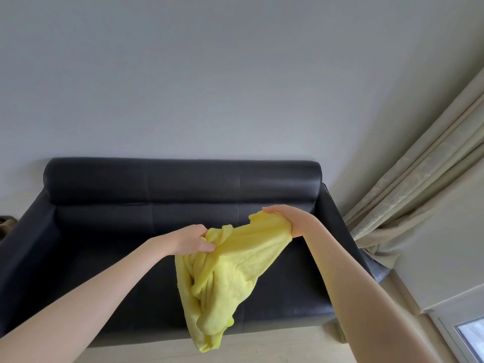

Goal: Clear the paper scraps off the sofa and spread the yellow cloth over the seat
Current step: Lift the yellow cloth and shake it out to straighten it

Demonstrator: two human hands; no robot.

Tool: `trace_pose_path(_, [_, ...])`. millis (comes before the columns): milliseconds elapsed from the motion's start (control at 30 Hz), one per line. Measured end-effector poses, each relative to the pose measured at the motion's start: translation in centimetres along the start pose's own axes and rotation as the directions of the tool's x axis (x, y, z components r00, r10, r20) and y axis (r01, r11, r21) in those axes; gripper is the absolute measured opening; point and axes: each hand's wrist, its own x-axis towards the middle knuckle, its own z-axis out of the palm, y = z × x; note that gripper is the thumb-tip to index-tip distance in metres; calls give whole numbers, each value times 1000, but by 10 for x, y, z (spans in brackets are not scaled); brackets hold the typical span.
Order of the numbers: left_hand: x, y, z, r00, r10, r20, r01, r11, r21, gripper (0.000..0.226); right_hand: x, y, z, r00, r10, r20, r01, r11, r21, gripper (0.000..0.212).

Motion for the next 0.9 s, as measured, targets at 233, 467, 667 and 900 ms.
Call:
trace_pose_path(233, [4, 2, 3, 996, 65, -63, -61, 997, 56, 34, 12, 32, 9, 907, 344, 243, -197, 856, -479, 44])
trace_pose_path(467, [5, 1, 7, 992, 114, -61, -106, 988, 116, 40, 20, 44, 30, 931, 201, 304, -181, 979, -94, 35])
trace_pose_path(667, [2, -1, 7, 992, 111, -52, -103, 986, 134, 39, 27, 44, 41, 965, 76, 252, -37, 987, -156, 36])
trace_pose_path(900, [-3, 9, 13, 993, 120, -7, -118, 983, 140, 38, 32, 49, 82, 941, 7, 339, 11, 999, -49, 28])
